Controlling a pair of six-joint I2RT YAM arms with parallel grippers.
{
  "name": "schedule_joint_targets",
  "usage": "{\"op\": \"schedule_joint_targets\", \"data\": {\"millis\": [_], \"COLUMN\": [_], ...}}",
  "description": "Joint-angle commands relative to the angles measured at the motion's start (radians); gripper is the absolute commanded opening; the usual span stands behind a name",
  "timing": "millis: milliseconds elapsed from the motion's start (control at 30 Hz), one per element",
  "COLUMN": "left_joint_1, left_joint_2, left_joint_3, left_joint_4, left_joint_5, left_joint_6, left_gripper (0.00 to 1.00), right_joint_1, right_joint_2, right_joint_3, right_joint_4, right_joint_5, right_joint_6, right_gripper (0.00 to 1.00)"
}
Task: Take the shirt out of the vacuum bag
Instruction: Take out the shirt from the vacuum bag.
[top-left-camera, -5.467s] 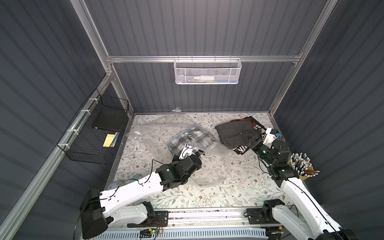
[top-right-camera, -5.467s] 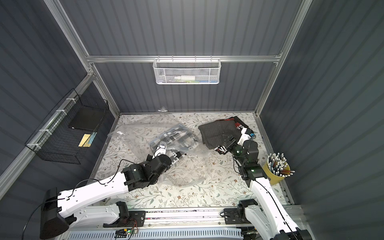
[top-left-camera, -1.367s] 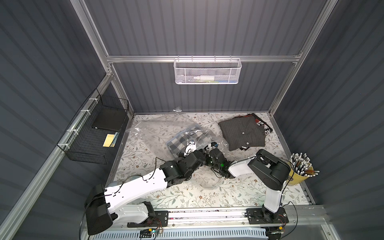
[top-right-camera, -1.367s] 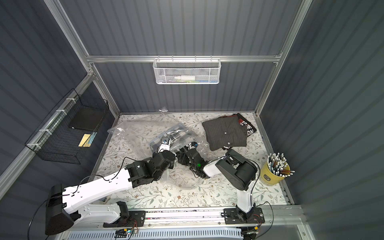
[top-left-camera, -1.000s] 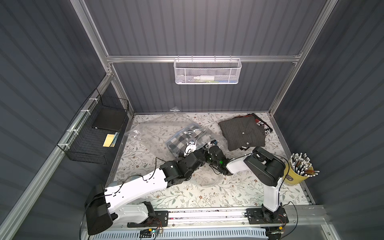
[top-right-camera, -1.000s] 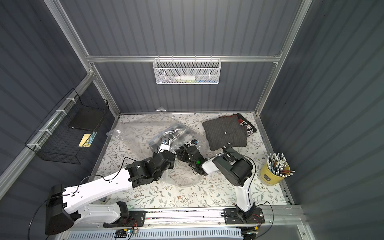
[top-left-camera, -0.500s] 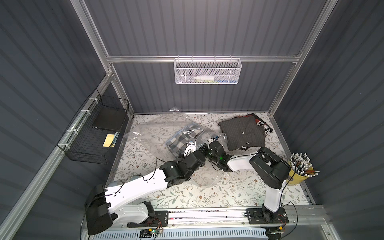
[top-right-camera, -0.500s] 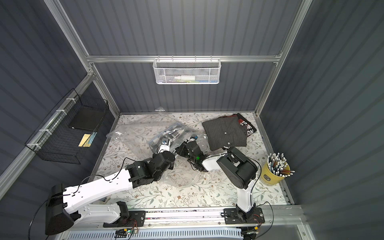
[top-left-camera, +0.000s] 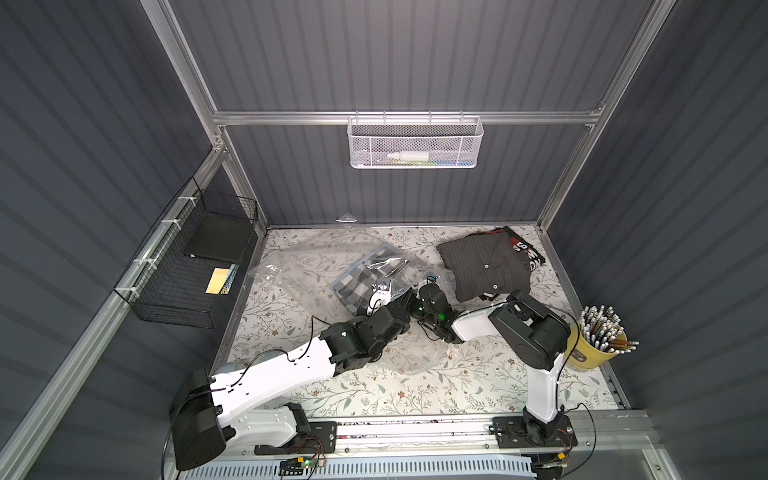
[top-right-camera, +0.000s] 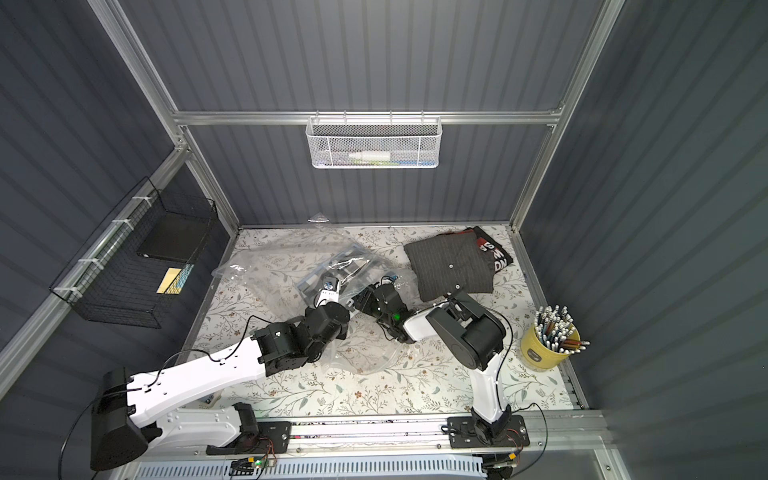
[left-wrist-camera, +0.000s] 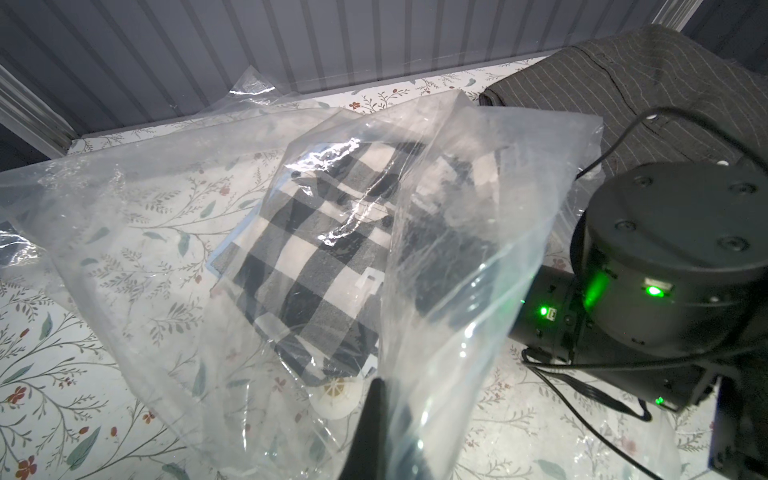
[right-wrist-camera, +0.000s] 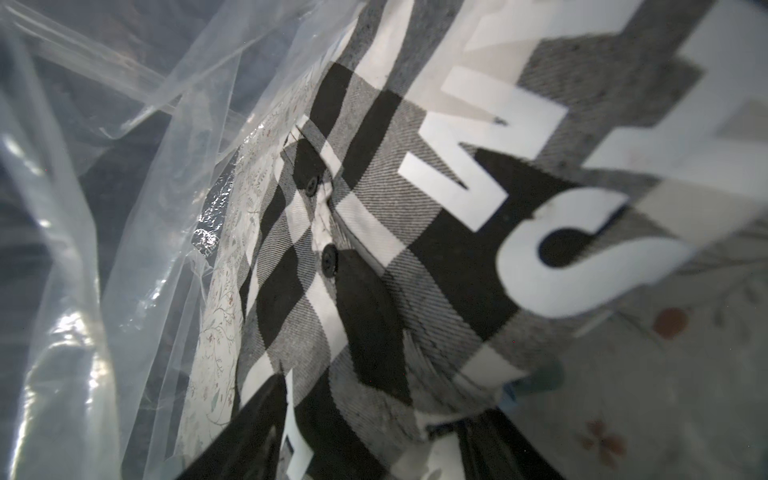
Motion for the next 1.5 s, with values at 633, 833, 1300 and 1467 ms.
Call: {"op": "schedule_joint_targets", "data": {"millis": [633, 833, 1300, 1467], "left_joint_1": [-0.003, -0.003, -0.003, -0.003], "left_joint_2": [-0.02, -0.02, -0.036, -0.027], "left_joint_3": [-0.024, -0.03, -0.054, -0.054], "left_joint_4": [-0.023, -0.019, -0.009, -0.002], "left_joint_5": [0.019, 0.028, 0.033, 0.037], "left_joint_6": [-0.029, -0.034, -0.041, -0.041], "left_gripper": [0.0, 0.0, 0.0, 0.0], "right_joint_1": [-0.081, -0.083, -0.09, -0.089], "right_joint_2": [0.113, 0.149, 0.158, 0.121], "right_joint_3": [0.049, 0.111, 0.175, 0.151], "right_joint_4": [0.233, 0.209, 0.171, 0.175], "right_joint_5": [-0.018, -0.04, -0.062, -0.089], "right_joint_6": [0.132, 0.125, 0.083, 0.069], "right_gripper": [0.65, 0.58, 0.1, 0.0]}}
